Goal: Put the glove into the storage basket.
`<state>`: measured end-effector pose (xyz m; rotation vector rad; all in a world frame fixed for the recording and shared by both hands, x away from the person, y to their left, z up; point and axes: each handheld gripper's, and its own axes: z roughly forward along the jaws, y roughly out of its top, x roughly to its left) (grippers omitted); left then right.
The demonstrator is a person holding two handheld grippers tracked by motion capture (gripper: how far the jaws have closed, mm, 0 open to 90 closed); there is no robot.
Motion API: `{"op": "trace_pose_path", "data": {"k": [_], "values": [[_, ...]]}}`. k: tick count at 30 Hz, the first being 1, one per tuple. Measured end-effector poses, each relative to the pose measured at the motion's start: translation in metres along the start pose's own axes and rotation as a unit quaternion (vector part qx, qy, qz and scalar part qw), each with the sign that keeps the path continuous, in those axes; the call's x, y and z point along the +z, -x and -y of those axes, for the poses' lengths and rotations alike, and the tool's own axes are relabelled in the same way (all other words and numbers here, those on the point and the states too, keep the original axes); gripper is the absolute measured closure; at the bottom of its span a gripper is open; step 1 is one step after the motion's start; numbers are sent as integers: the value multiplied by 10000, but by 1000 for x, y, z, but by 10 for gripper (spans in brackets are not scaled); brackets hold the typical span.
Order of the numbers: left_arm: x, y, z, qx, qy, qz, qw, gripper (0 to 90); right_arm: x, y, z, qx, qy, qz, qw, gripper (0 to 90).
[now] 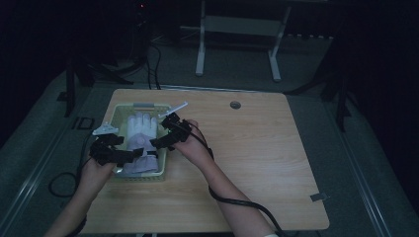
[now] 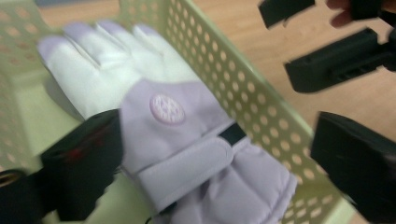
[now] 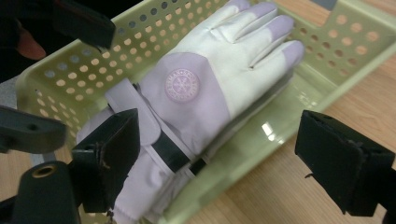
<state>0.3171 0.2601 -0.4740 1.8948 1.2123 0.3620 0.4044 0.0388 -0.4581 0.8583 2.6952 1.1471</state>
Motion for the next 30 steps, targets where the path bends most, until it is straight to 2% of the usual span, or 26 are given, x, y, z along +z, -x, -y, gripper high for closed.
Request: {"op": "trace_pose_path", "data": {"k": [3,7,10,14,20,25,28,30], "values": [[1,11,-2,0,92,-124,9999,0,-9,4,4,-12,26,26,10000,137],[2,27,-6,200,223,-214,9993,0,-18,10,10,-2,40,62,10000,137],[5,35,-8,198,254,-115,9994,0,-25,13,14,-32,52,95,9999,138],[12,51,-10,367,262,-57,9990,0,-34,20,21,-50,84,192,9998,137],[21,71,-10,511,235,116,9983,0,-45,30,32,-54,74,283,9996,137],[31,87,-10,557,308,293,9975,0,-52,37,45,-13,57,351,9994,136],[37,96,-9,657,319,409,9965,0,-57,43,52,45,78,378,9992,137],[39,100,-9,686,321,421,9962,0,-59,44,55,62,94,371,9992,137]]}}
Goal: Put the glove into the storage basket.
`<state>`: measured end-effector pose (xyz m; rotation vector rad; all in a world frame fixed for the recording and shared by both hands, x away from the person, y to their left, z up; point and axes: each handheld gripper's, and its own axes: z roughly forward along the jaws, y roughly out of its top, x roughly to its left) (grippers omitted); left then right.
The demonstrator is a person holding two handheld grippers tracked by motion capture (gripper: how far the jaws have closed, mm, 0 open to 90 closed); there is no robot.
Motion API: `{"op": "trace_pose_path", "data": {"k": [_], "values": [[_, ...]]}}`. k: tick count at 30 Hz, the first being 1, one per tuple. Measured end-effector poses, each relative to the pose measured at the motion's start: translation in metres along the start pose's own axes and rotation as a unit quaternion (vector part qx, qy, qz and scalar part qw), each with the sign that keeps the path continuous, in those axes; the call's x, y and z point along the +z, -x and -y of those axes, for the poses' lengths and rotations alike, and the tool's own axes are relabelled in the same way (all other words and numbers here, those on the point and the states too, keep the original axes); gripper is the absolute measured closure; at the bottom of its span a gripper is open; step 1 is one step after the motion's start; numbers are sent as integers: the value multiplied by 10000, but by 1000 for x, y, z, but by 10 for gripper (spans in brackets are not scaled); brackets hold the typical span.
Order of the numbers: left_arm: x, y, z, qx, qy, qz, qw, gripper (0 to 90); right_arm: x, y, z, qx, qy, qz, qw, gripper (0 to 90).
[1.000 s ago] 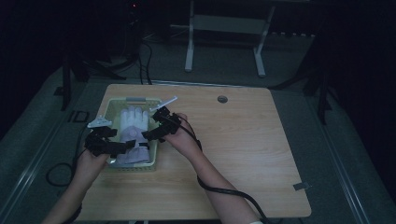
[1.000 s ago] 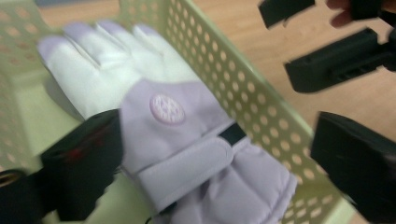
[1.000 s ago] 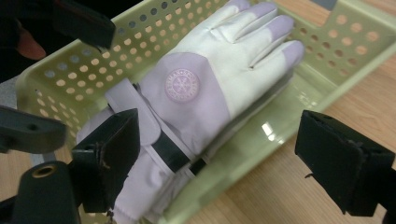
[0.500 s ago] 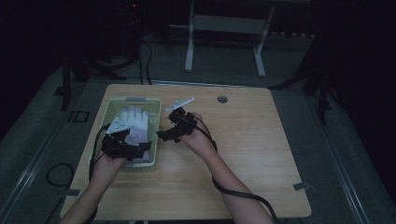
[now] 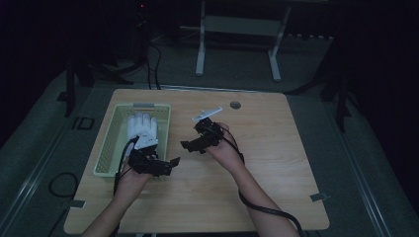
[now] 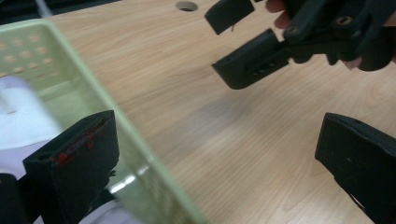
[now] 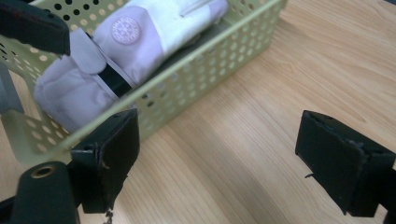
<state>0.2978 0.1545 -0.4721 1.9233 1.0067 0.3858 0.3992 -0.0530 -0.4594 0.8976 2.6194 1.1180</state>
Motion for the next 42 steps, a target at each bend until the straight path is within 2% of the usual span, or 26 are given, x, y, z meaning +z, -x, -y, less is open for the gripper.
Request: {"op": "trace_pose_path", "data": {"k": [2,5,8,12,16,18,25,29,32,35,42], "values": [[6,9,1,73,19,96,9999,0,-5,5,8,74,27,-5,10000,138],[12,18,2,182,29,47,9998,0,-9,10,16,124,71,1,9999,139],[18,25,4,202,68,95,9997,0,-13,15,24,126,81,23,9999,138],[26,34,6,230,87,281,9993,0,-18,20,35,119,127,109,9998,137],[33,42,10,394,48,357,9986,0,-23,24,47,117,217,157,9996,138],[38,45,12,403,5,497,9979,0,-24,25,52,90,196,186,9996,138],[52,51,20,393,-138,642,9971,0,-26,30,73,110,164,213,9996,136],[59,56,25,398,-215,694,9966,0,-26,31,83,142,218,203,9995,137],[63,62,30,611,-240,567,9962,0,-23,33,92,148,217,190,9995,137],[66,68,32,659,-268,652,9953,0,-21,36,100,199,189,157,9995,137],[77,75,38,621,-424,836,9937,0,-19,41,117,262,137,153,9994,136]]}}
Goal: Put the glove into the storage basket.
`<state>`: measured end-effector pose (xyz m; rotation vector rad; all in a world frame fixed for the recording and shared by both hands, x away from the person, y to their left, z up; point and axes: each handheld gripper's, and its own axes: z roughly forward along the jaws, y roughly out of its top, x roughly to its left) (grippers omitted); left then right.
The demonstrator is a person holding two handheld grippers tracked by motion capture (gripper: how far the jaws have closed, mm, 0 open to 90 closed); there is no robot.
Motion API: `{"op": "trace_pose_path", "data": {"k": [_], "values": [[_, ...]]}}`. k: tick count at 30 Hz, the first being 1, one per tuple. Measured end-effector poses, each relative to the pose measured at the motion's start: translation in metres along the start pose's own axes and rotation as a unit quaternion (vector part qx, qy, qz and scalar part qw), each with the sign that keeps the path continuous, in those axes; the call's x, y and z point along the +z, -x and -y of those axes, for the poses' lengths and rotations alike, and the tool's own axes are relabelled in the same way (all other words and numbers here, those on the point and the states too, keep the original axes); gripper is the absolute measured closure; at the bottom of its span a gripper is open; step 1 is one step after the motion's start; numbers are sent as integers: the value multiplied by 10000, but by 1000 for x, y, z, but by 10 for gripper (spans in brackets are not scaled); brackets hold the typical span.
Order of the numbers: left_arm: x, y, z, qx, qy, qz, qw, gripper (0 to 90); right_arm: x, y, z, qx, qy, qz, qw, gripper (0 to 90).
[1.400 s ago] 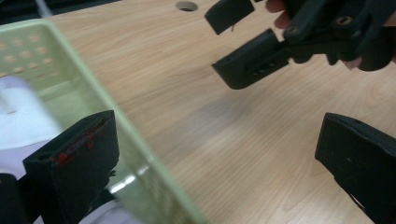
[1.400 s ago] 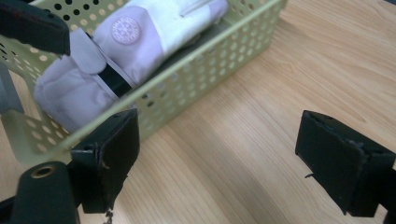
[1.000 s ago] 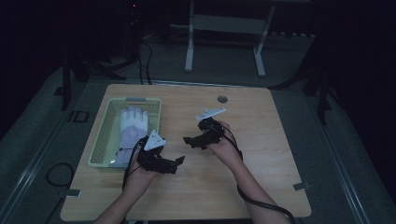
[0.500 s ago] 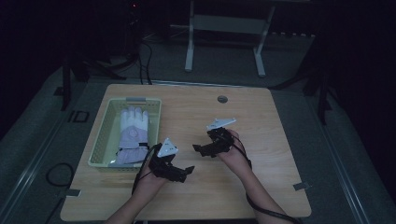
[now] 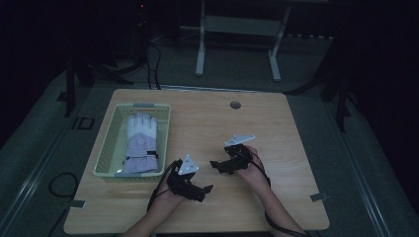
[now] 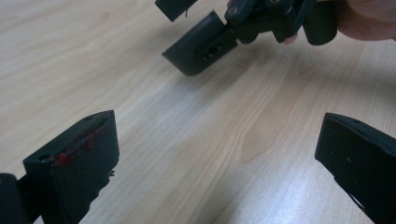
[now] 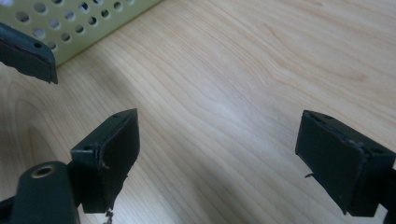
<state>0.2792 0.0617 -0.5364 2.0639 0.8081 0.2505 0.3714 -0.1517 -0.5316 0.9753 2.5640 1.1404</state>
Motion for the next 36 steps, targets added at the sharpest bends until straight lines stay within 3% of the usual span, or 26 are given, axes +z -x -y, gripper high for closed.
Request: {"op": "trace_pose_path", "data": {"k": [12,20,23,36], "values": [[23,12,5,89,-238,195,9995,0,-8,13,26,207,20,90,9997,139],[34,16,6,0,-220,419,9989,0,-17,18,38,183,124,265,9994,139],[37,17,6,7,-248,419,9988,0,-19,21,44,91,176,394,9990,139],[37,18,8,-39,-167,507,9986,0,-36,28,64,-76,416,519,9978,140]]}}
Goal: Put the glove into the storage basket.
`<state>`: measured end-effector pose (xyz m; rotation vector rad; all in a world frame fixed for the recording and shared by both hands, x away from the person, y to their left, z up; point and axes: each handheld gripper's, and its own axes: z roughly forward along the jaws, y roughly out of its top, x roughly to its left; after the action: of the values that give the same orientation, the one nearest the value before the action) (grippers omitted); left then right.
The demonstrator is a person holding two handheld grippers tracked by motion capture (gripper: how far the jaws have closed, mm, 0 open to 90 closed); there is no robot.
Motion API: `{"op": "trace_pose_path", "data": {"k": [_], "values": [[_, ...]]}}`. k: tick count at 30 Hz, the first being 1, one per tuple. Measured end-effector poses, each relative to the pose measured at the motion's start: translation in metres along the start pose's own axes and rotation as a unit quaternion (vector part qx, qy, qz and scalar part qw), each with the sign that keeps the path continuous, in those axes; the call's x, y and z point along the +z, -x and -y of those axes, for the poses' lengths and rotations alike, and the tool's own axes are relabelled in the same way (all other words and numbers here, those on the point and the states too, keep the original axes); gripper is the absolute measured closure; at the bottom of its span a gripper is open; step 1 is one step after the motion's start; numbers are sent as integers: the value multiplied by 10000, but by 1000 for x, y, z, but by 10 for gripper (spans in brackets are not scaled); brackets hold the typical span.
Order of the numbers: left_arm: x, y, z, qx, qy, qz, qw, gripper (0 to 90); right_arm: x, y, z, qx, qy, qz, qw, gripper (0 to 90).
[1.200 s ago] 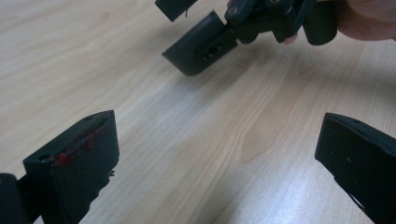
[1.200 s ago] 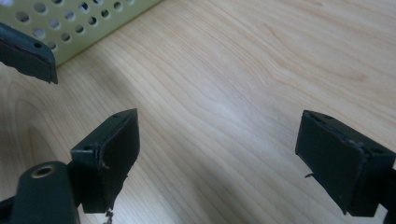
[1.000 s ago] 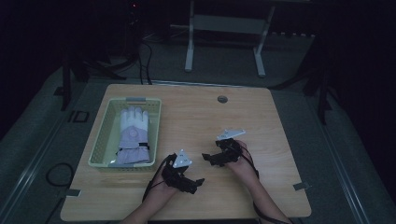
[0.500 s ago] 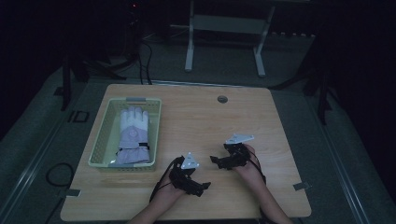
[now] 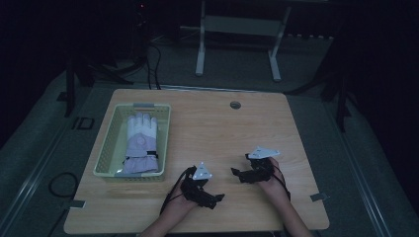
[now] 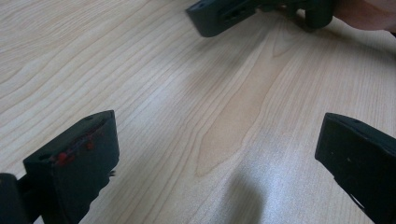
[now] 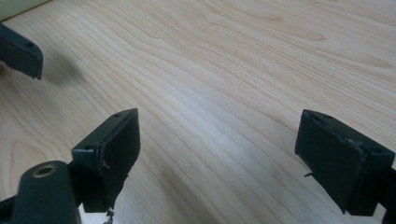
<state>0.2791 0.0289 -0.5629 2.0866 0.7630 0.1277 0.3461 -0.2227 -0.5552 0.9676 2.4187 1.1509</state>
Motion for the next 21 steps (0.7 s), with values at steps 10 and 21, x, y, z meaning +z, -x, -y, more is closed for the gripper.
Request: {"op": "trace_pose_path", "data": {"k": [10,21], "values": [[0,2,4,49,91,-98,9999,0,-3,-4,6,-211,167,124,9996,140],[-1,3,5,63,145,-50,9999,0,0,-6,7,-348,105,278,9990,139]]}}
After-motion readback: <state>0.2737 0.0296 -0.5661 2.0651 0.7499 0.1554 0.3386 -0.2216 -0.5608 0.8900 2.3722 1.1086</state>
